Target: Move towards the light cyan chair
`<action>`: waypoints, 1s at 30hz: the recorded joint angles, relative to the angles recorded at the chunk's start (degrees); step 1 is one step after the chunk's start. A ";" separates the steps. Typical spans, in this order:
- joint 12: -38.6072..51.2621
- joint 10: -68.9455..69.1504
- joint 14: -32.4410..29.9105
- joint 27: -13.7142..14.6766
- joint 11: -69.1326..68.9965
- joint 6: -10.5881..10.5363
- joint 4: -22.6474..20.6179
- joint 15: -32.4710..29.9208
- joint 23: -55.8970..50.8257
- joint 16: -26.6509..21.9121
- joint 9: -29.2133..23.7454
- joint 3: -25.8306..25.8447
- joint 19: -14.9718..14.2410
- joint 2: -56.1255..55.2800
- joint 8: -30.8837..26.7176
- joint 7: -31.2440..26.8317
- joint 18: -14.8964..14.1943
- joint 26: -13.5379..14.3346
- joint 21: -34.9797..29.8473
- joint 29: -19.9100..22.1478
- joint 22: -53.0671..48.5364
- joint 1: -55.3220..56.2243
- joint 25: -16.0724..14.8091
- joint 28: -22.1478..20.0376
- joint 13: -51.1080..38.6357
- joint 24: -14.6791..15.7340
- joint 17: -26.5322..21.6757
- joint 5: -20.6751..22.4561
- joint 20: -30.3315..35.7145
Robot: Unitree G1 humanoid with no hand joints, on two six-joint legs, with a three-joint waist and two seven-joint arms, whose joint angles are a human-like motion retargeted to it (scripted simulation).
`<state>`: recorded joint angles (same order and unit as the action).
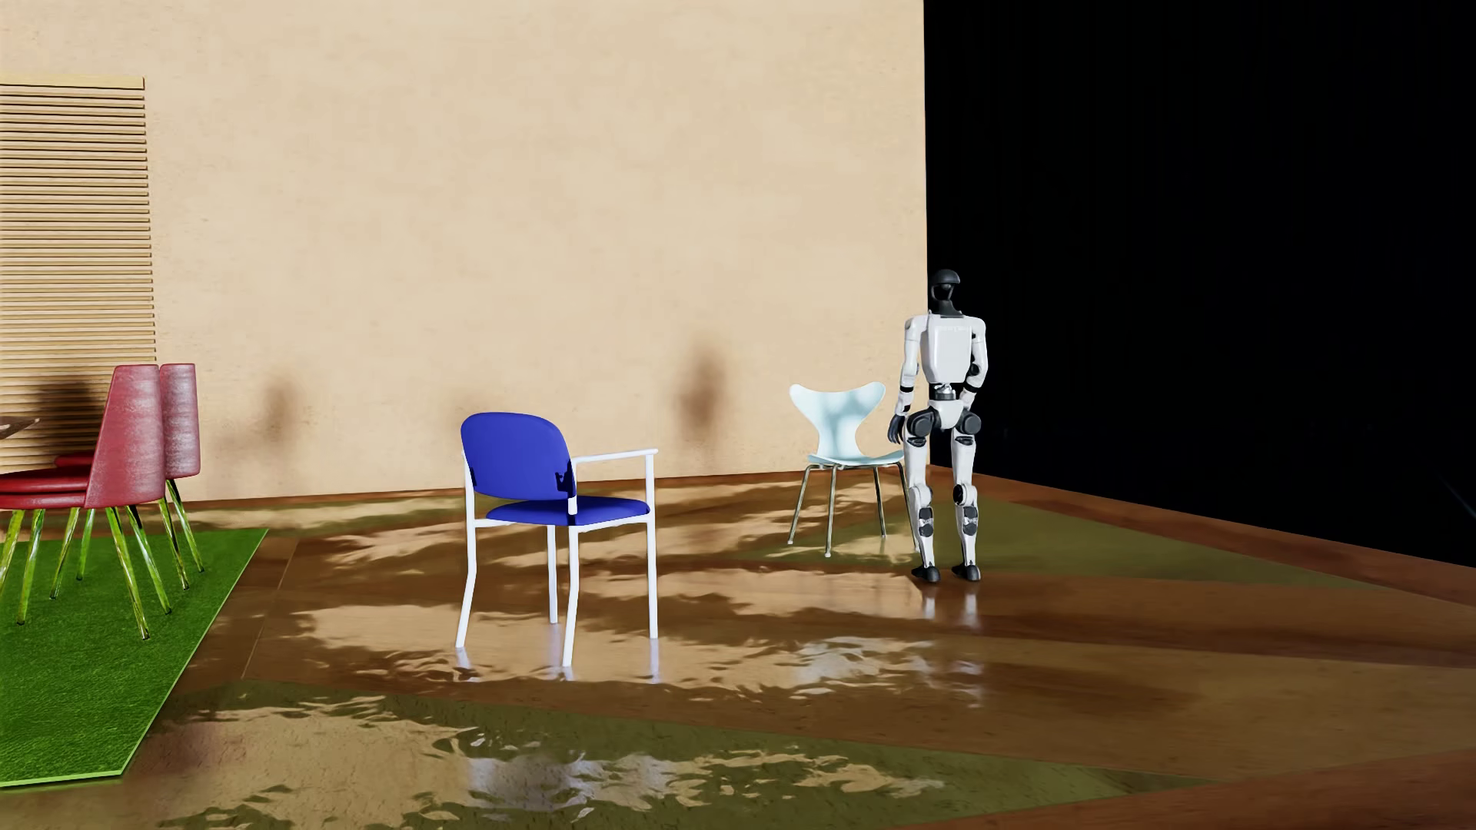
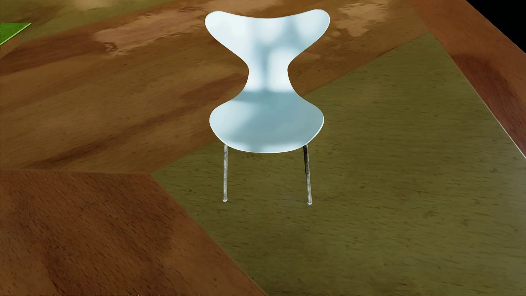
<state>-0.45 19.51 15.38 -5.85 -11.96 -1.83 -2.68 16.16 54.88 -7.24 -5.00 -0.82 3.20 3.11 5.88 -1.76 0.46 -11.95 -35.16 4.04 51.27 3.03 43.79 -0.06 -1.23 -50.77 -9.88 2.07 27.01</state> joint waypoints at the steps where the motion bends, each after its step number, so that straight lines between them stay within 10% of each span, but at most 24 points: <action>1: -0.05 0.04 0.00 -0.03 -0.01 0.01 -0.01 0.00 -0.03 0.03 -0.02 0.00 -0.01 -0.01 0.04 -0.03 0.00 -0.06 -0.07 -0.03 0.04 0.03 -0.09 -0.04 0.00 0.03 -0.07 -0.01 -0.01; 30: -0.49 -1.09 0.30 -0.38 0.90 -0.31 -0.50 0.11 0.20 0.76 0.99 -1.04 -0.54 0.84 0.00 -0.14 0.54 -0.52 -0.23 0.08 -1.00 -0.95 -0.87 0.33 -0.16 0.20 1.67 -0.44 -3.27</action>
<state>-0.94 18.43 15.68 -6.23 -11.07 -2.14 -3.19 16.27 55.08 -6.49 -4.01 -1.85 2.66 3.95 5.89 -1.91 1.00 -12.46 -35.38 4.12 50.27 2.09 42.92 0.27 -1.39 -50.56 -8.21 1.62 23.75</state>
